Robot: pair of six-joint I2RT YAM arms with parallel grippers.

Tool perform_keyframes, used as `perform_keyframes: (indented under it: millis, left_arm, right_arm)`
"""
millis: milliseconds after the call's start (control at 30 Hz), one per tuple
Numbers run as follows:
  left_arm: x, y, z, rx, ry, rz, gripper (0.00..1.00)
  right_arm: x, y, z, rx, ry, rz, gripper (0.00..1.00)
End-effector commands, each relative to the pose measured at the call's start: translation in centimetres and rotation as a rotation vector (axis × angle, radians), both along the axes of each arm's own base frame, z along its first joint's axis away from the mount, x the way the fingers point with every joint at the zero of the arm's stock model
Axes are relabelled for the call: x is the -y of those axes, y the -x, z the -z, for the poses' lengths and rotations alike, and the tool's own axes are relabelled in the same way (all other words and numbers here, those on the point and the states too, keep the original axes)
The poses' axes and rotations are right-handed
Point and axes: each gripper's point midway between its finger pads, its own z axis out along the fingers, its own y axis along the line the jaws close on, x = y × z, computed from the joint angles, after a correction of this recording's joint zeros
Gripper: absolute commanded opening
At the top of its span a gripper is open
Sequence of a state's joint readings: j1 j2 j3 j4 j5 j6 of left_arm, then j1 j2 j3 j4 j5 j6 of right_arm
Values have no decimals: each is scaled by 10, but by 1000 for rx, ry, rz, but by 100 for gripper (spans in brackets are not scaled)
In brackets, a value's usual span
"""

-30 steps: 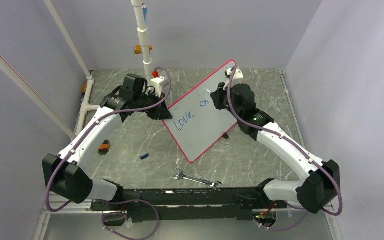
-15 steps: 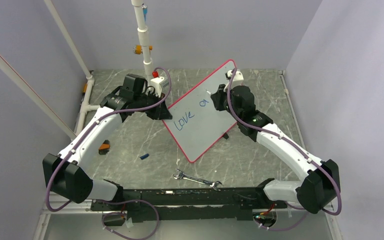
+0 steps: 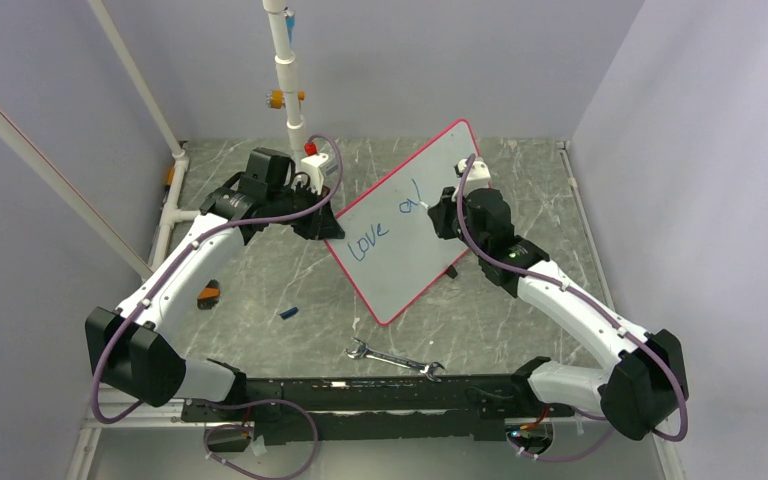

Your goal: Write a sentence on the whiteboard

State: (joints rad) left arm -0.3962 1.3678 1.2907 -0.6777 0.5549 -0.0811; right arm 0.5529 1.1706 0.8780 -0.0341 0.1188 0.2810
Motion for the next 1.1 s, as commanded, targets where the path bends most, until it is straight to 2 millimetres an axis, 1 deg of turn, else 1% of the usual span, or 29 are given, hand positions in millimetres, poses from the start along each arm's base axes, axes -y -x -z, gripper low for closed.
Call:
perform_keyframes:
  millis: [0, 467, 600, 800, 1067]
  left_arm:
    - [-50, -22, 42, 56, -313, -116, 0]
    - [-49, -22, 42, 58, -317, -112, 0]
    - [-49, -22, 42, 57, -317, -112, 0]
    - [-49, -21, 43, 55, -319, -112, 0]
    - [-49, -22, 42, 59, -318, -111, 0]
  right_arm:
    - [3, 3, -3, 4, -7, 7, 0]
    - [10, -4, -8, 21, 25, 50, 0]
    - [11, -8, -17, 39, 19, 62, 0]
    - [8, -14, -38, 75, 2, 66, 0]
    - [13, -10, -61, 114, -23, 78, 0]
